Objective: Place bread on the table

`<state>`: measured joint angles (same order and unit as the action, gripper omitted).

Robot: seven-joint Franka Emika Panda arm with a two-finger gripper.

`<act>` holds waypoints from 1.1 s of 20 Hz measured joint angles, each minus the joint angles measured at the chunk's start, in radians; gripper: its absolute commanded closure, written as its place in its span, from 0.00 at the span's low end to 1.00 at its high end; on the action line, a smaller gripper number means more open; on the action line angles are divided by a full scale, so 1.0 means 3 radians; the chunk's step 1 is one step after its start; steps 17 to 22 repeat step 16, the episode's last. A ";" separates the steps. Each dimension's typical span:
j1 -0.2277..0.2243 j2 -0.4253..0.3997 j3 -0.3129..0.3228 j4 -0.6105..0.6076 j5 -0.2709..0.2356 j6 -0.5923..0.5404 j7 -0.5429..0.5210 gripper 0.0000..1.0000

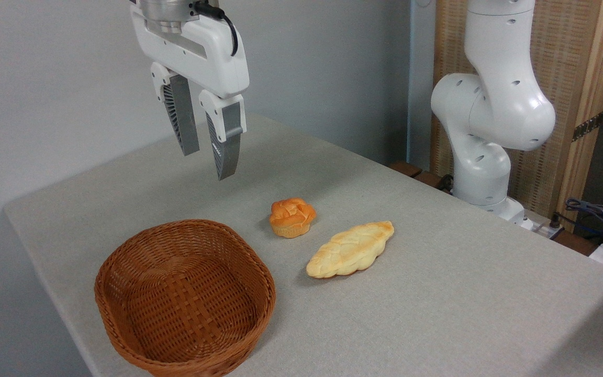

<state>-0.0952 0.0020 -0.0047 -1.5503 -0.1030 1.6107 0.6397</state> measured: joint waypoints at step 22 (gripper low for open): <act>0.0014 0.0001 -0.0010 -0.0019 0.0281 -0.0136 -0.0070 0.00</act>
